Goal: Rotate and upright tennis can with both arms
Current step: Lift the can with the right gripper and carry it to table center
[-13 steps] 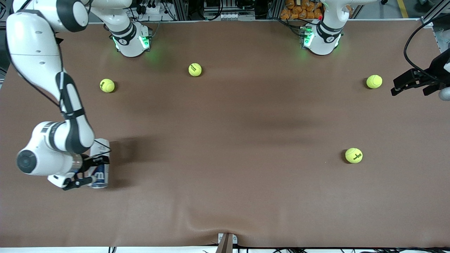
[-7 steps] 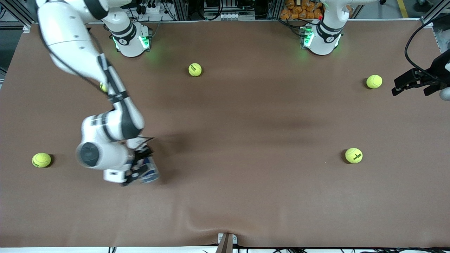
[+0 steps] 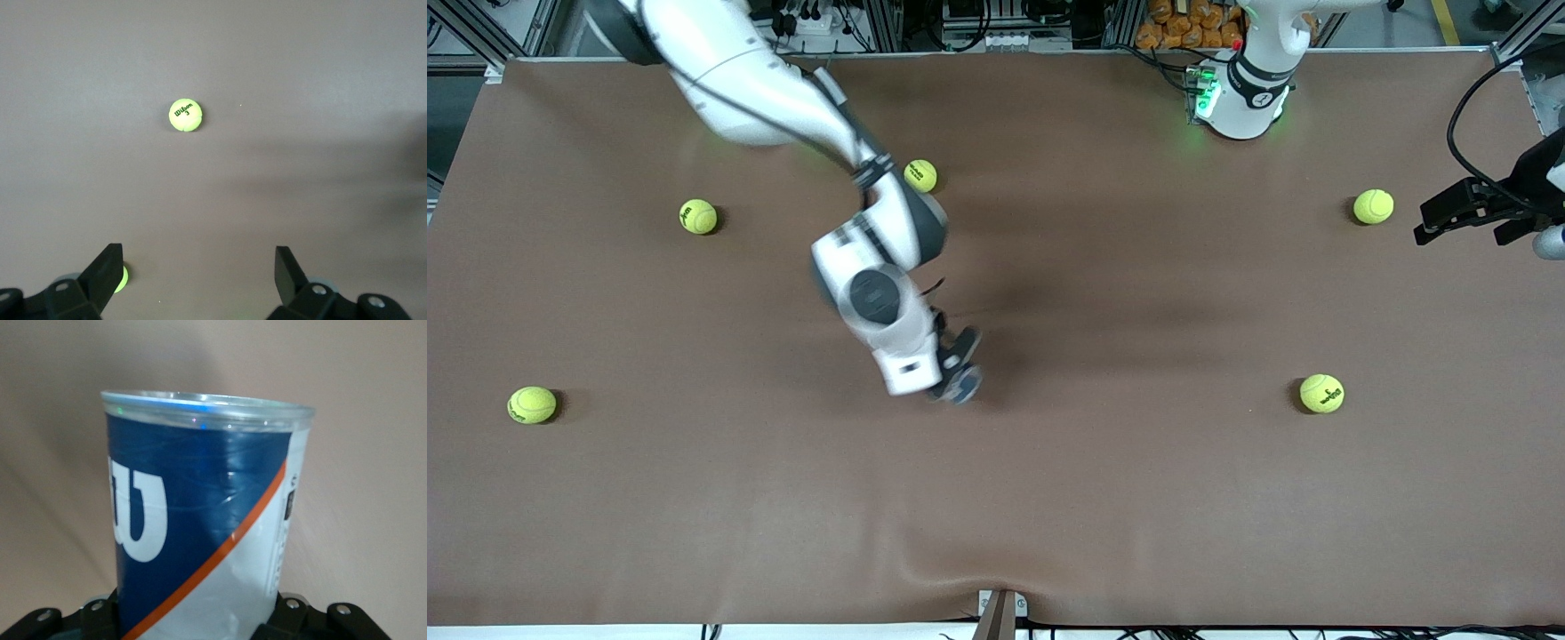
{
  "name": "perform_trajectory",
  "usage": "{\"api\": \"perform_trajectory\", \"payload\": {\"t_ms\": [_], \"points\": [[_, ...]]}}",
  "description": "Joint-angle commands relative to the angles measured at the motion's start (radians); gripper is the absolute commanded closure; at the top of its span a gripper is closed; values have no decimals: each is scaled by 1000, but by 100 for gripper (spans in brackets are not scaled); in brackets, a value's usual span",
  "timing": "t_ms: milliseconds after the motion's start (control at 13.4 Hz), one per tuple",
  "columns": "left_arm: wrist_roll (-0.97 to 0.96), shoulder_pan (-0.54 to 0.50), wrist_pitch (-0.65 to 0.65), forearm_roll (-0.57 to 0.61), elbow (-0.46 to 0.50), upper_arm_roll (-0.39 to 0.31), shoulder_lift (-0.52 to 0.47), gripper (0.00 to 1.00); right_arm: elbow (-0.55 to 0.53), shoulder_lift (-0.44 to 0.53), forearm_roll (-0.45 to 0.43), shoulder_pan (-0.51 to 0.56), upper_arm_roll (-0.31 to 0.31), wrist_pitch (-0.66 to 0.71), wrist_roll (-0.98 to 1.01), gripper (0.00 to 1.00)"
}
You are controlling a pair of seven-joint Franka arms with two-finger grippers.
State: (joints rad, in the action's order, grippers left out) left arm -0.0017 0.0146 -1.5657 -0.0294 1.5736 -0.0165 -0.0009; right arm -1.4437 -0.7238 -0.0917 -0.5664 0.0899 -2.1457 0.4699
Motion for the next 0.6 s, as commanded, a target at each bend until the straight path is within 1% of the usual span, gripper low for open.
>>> {"api": "perform_trajectory", "payload": {"t_ms": [0,149,299,373,522], "points": [[23,-11,10,-18,-14,4,10,0,20,-5,-159,-100,-10,-17,21,30],[23,-11,10,-33,-15,4,16,0,19,-25,-238,-153,-12,-61,22,29],[23,-16,9,-49,-14,4,19,0,17,-63,-325,-171,-10,-101,36,29],[23,-18,9,-49,-15,4,22,0,17,-78,-344,-176,-10,-132,56,29],[23,-18,10,-52,-14,4,25,0,19,-97,-349,-176,-10,-149,110,25]]}}
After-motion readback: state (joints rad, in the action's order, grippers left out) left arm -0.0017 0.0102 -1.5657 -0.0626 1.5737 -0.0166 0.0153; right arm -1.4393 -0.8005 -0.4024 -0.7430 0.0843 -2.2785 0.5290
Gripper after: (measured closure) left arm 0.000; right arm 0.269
